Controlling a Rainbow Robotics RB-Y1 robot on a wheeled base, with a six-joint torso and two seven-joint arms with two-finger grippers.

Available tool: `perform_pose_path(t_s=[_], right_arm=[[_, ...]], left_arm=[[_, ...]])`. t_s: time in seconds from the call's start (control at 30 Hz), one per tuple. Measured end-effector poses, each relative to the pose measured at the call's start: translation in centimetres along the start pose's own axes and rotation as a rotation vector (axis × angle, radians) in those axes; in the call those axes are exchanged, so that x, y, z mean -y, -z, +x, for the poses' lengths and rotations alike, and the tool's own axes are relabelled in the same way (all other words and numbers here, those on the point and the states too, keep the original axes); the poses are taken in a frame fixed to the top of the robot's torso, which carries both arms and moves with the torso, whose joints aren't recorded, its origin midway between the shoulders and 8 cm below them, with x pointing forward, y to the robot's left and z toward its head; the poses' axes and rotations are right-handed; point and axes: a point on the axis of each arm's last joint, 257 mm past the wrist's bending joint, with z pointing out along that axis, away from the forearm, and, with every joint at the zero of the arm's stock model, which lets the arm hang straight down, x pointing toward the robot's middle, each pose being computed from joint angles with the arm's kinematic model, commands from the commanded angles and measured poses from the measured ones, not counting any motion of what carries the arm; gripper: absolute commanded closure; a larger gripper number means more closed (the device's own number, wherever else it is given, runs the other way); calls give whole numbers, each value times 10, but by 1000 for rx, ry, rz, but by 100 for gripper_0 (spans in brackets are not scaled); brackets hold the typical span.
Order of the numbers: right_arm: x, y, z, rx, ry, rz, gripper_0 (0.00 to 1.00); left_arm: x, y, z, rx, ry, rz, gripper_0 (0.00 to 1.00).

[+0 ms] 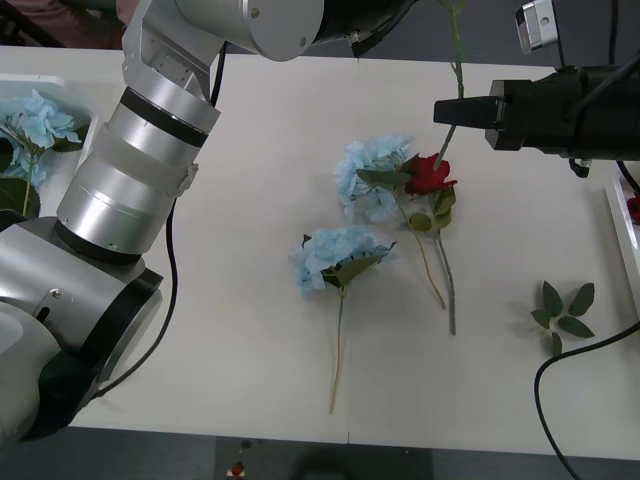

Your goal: Put the red flowers into the right box and the blue flowers into the left box

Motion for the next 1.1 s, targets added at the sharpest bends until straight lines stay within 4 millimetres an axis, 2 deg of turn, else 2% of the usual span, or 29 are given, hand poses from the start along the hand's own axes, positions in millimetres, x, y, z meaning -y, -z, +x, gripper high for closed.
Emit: perform_pose_path(t_s=[0.3, 0.4, 0.5, 0.63, 0.7, 0.83, 0.93, 1.1], right_arm=[[1, 3, -1, -2, -17, 7, 100], [7, 14, 1, -18, -28, 36, 100], [14, 35, 10, -57, -99, 78, 100], [28, 74, 23, -94, -176, 164, 100], [36, 99, 30, -116, -199, 223, 100], [53, 152, 37, -140, -276, 366, 100], [67, 194, 43, -154, -344, 499, 100], [91, 265, 53, -236, -382, 766, 100]], left_arm=[[-1, 0, 0, -1, 2, -2, 0], [-3, 0, 4, -10, 17, 1, 0], [-12, 1, 12, -29, 45, 0, 0], [-41, 7, 28, -83, 0, -56, 0], [-56, 21, 45, -145, -46, -94, 0], [-72, 64, 81, -227, -114, -87, 0], [-84, 101, 112, -252, -92, -67, 0], [-120, 156, 163, -280, -23, -103, 0]])
